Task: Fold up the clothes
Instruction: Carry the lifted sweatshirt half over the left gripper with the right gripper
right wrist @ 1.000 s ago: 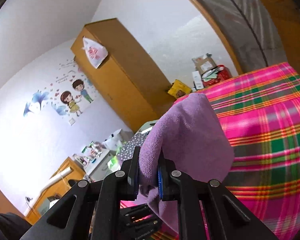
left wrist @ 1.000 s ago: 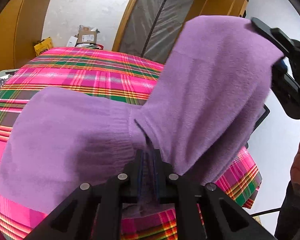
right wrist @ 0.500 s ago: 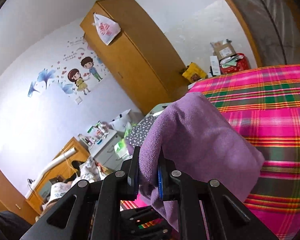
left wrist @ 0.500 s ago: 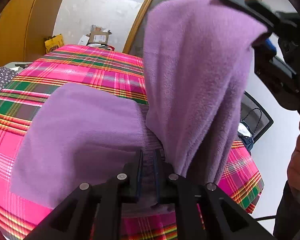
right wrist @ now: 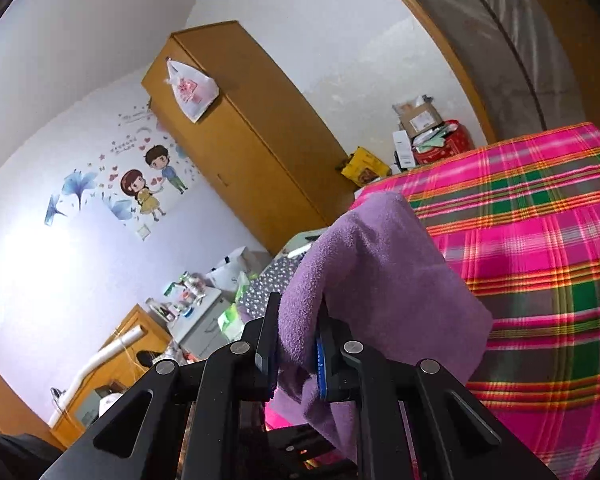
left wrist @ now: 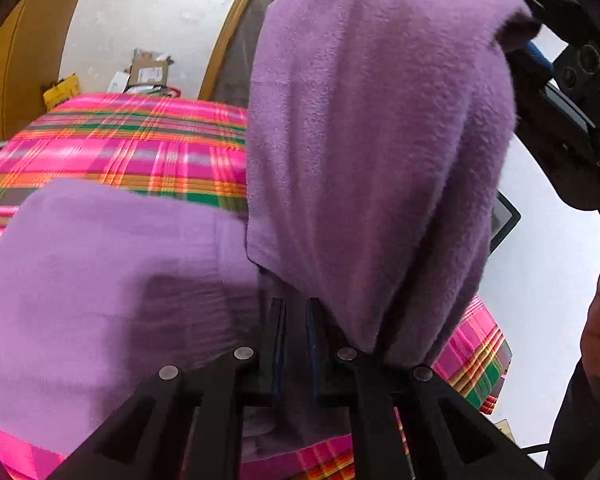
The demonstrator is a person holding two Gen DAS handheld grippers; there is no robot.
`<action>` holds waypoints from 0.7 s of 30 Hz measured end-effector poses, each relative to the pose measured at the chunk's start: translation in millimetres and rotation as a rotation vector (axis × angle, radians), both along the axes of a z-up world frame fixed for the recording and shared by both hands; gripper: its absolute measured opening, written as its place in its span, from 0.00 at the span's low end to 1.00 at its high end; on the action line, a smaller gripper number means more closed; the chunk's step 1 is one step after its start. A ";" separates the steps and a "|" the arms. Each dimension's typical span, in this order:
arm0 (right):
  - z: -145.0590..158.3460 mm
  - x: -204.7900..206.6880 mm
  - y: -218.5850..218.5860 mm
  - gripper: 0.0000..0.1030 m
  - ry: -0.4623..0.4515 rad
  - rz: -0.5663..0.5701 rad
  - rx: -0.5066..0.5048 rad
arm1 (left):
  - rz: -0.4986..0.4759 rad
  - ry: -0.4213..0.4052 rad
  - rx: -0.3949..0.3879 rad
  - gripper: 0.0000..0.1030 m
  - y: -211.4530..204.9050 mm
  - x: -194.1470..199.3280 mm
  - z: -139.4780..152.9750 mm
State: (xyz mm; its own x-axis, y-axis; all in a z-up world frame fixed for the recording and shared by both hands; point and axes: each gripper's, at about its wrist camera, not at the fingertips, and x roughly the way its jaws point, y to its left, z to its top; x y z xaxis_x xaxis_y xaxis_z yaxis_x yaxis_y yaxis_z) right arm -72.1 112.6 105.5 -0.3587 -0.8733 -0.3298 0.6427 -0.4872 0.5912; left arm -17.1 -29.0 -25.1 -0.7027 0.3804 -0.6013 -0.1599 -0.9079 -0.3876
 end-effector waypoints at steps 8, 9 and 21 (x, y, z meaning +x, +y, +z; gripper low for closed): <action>-18.5 -6.6 -41.3 0.14 -0.032 0.085 0.028 | 0.109 -0.013 0.007 0.09 -46.5 31.6 6.7; -20.7 -7.4 -46.0 0.14 -0.035 0.094 0.034 | 0.124 -0.011 0.012 0.09 -53.4 36.5 8.1; -56.8 -11.3 -121.7 0.16 -0.065 0.214 0.157 | 0.407 -0.017 0.053 0.09 -139.7 88.8 9.5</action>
